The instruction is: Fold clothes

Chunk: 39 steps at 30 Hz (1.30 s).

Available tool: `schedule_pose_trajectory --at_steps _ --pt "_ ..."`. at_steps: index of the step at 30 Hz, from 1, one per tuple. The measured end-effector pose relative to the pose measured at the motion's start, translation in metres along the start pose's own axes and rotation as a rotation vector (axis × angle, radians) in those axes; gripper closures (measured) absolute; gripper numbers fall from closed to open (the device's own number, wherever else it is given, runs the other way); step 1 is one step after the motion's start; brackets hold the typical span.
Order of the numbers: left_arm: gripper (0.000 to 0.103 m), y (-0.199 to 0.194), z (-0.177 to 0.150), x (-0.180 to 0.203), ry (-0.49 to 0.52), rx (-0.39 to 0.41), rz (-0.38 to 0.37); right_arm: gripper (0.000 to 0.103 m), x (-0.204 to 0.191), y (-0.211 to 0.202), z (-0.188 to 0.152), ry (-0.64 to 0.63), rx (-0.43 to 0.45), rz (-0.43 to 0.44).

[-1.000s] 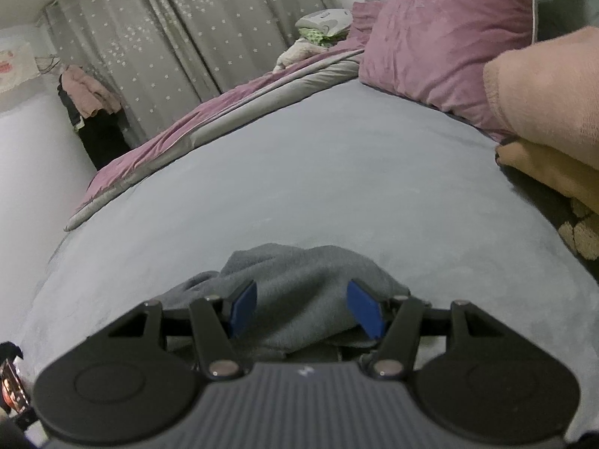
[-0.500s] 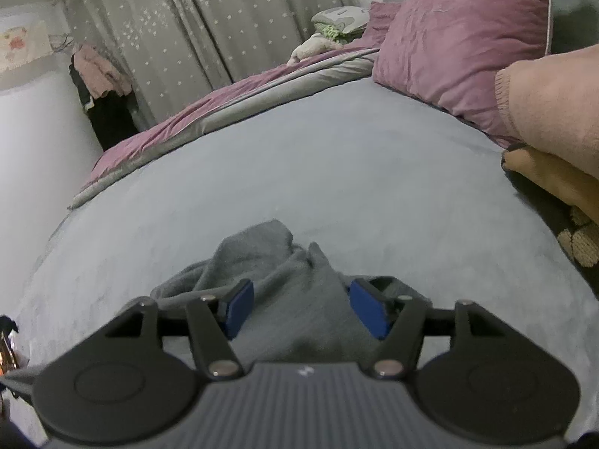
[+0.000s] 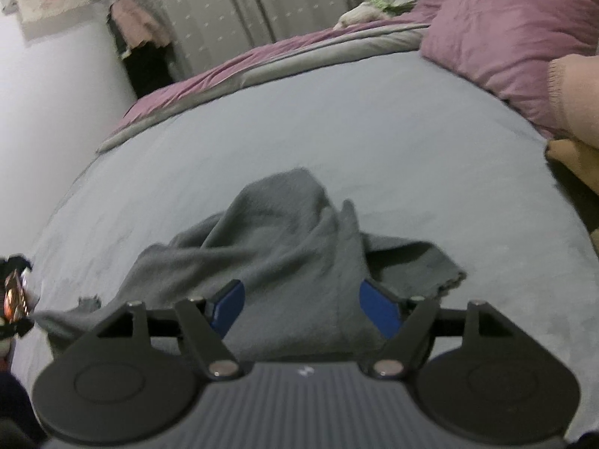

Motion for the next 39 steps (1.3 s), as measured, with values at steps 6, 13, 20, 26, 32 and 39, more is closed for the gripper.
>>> schedule_pose_trajectory --at_steps 6,13,20,26,32,39 --pt "0.075 0.001 -0.006 0.015 0.021 -0.022 -0.044 0.022 -0.012 0.000 -0.004 -0.071 -0.029 0.014" --pt "0.061 -0.007 -0.013 0.042 0.053 -0.027 -0.121 0.021 -0.026 0.003 -0.015 -0.169 -0.077 0.040" --pt "0.047 -0.020 -0.023 0.078 0.173 -0.013 -0.239 0.014 -0.045 0.005 -0.028 -0.304 -0.123 0.080" --pt "0.039 -0.027 -0.026 0.108 0.269 0.010 -0.400 0.011 -0.060 0.002 -0.033 -0.405 -0.122 0.129" --pt "0.036 -0.026 -0.029 0.137 0.398 0.038 -0.483 0.011 -0.064 0.013 -0.047 -0.481 -0.160 0.122" --pt "0.036 -0.013 -0.039 0.164 0.545 0.041 -0.533 0.017 -0.060 0.028 -0.061 -0.596 -0.180 0.072"
Point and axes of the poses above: each gripper's, at about its wrist camera, not at the fingertips, and y roughly the way its jaws point, x to its right, z to its top, the point moved 8 cm from there along y, roughly the way its jaws point, and after that the axes turned 13 degrees about x, right-handed, at the moved point
